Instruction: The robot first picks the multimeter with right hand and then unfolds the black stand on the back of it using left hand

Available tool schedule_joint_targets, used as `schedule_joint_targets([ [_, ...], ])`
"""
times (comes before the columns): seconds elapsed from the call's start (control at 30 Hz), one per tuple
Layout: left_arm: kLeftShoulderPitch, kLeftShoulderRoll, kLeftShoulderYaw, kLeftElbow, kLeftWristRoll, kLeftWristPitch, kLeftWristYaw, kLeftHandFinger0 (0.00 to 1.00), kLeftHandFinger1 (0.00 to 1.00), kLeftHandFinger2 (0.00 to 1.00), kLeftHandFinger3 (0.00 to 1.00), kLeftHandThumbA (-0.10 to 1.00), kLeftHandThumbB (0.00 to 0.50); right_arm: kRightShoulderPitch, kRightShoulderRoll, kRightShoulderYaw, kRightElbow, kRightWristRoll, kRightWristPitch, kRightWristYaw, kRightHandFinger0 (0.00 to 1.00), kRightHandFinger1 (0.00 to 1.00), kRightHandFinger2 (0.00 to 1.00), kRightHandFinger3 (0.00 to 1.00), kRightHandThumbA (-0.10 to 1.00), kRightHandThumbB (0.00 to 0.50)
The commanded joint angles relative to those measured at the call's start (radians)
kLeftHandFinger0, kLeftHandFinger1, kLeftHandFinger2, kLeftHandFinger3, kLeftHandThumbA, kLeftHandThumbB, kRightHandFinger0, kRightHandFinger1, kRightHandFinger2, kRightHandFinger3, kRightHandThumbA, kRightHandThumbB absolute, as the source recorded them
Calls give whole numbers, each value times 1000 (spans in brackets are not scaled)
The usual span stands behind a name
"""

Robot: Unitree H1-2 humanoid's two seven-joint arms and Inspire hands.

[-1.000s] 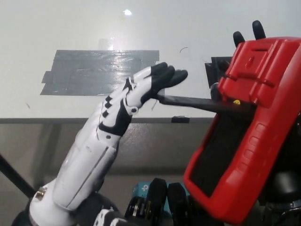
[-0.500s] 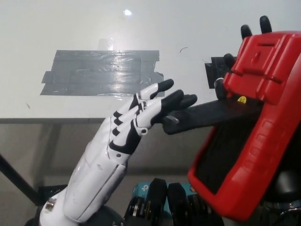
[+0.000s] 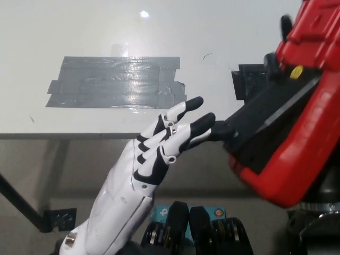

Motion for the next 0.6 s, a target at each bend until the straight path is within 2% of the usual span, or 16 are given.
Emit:
schedule_joint_targets([
  [0.0,26,-38,-29,38,51,-143,51,1000,772,809,1000,1000,424,-68,111,-37,-20,-27,-80,-93,0,323,817,418,-100,102],
  [0.03,31,-42,-32,47,57,-162,56,1000,774,811,1000,1000,423,-72,109,-39,-19,-30,-80,-98,0,345,847,489,-100,94],
  [0.07,45,-45,-39,54,69,-178,57,1000,801,831,1000,1000,418,-77,108,-40,-18,-38,-78,-106,0,367,863,661,-100,91],
  [0.1,62,-44,-45,56,95,-194,54,1000,830,863,1000,1000,403,-81,108,-42,-18,-43,-78,-117,0,365,855,719,-100,93],
  [0.13,73,-45,-48,58,121,-208,54,1000,844,871,1000,1000,389,-85,108,-44,-19,-42,-80,-128,0,375,845,897,-100,96],
  [0.17,90,-50,-53,59,149,-221,58,1000,852,865,1000,1000,369,-90,109,-46,-22,-45,-80,-138,0,364,822,995,-100,86],
  [0.23,110,-58,-66,59,182,-239,56,1000,859,865,1000,1000,340,-99,109,-47,-21,-55,-89,-140,0,388,836,1000,-100,88],
  [0.37,113,-61,-81,85,181,-266,55,1000,952,942,1000,1000,333,-104,107,-46,-17,-63,-108,-140,0,398,844,1000,-100,83],
  [0.4,121,-67,-85,84,188,-251,44,1000,955,936,1000,1000,354,-103,106,-45,-17,-67,-112,-140,0,417,842,1000,-100,82],
  [0.57,112,-64,-77,86,216,-251,36,1000,927,917,1000,1000,351,-120,111,-38,-1,-74,-124,-141,0,434,839,1000,-100,82],
])
